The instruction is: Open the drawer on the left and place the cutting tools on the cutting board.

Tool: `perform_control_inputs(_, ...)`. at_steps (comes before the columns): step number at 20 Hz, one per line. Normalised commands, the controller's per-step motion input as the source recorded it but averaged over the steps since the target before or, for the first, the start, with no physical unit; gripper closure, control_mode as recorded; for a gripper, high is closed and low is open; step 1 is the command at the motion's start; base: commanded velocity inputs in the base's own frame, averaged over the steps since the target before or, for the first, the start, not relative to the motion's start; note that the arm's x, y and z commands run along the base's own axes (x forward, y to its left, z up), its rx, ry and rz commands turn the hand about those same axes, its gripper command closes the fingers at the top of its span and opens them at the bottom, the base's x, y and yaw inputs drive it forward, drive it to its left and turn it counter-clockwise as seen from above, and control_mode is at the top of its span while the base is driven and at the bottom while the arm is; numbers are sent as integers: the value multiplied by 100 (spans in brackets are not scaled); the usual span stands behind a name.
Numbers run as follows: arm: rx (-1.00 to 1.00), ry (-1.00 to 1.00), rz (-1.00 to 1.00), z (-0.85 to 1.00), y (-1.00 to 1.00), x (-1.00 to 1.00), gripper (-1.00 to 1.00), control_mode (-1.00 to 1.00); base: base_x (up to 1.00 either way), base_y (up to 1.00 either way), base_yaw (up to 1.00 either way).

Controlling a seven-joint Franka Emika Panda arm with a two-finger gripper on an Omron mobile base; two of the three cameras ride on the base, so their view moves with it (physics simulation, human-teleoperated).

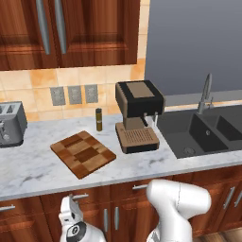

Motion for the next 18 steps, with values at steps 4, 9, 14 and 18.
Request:
perform_control_inputs(4, 0, 0, 0, -4, 0, 18, 100, -100, 0, 0, 0)
perform_control_inputs(9, 0, 0, 0, 0, 0, 1, 100, -100, 0, 0, 0)
perform_control_inputs(14, 0, 5, 0, 0, 0, 9, 100, -100, 0, 0, 0)
perform_control_inputs(18, 0, 10, 0, 0, 0, 13, 100, -100, 0, 0, 0)
